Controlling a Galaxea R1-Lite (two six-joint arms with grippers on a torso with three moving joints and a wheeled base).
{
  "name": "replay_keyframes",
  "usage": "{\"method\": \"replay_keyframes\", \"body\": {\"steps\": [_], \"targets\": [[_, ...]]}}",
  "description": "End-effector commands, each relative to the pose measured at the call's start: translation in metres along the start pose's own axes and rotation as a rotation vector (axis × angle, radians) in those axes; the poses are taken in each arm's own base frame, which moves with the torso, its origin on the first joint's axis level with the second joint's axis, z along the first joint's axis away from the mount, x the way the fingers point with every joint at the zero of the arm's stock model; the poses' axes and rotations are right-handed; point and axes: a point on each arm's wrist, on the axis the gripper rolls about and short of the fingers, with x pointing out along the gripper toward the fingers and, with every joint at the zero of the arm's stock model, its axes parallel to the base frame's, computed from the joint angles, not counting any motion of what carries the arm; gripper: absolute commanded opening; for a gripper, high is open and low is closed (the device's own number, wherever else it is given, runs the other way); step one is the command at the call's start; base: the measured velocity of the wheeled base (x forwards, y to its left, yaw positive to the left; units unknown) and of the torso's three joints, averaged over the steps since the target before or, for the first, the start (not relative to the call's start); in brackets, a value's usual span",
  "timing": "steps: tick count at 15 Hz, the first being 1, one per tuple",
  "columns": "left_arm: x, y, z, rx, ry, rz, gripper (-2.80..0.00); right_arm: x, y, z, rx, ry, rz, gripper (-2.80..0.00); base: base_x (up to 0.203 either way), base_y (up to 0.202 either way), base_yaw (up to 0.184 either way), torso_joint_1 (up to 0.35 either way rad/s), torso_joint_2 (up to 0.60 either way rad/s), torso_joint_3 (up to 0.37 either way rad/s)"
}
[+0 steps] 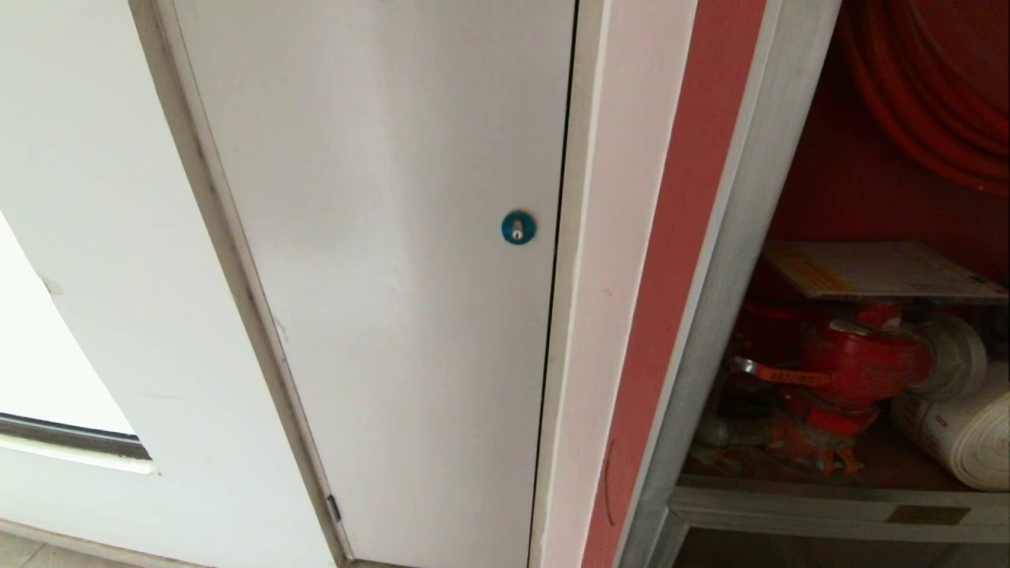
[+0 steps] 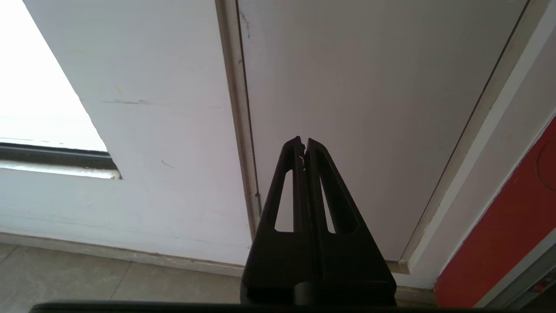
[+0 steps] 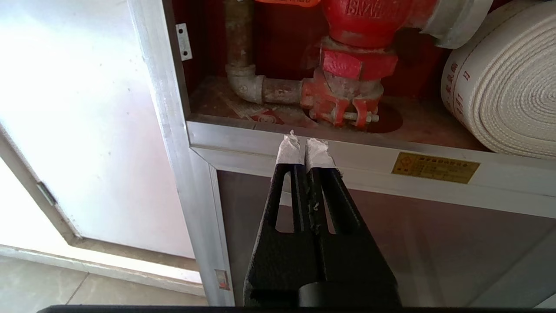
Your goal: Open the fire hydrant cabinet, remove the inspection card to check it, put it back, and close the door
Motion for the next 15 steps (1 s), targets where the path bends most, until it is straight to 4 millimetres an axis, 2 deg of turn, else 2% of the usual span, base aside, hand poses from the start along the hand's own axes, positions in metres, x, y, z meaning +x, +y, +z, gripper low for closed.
{"method": "replay_keyframes", "body": {"steps": [1,10,15], "targets": [[0.0001,0.0,-0.0004,0.0,0.001,0.0,-2.8,0.0002,0.0,-0.0004,0.0,0.003,0.001,-2.8,0.0,0.0,0.0,0.0,0.0,0.0],[0.0002,0.0,-0.0003,0.0,0.001,0.0,-2.8,0.0002,0.0,-0.0004,0.0,0.003,0.0,-2.8,0.0,0.0,0.0,0.0,0.0,0.0],[0.0002,0.0,-0.0003,0.0,0.002,0.0,-2.8,0.0002,0.0,-0.0004,0.0,0.003,0.0,-2.8,-0.163,0.0,0.001,0.004,0.0,0.004]]}}
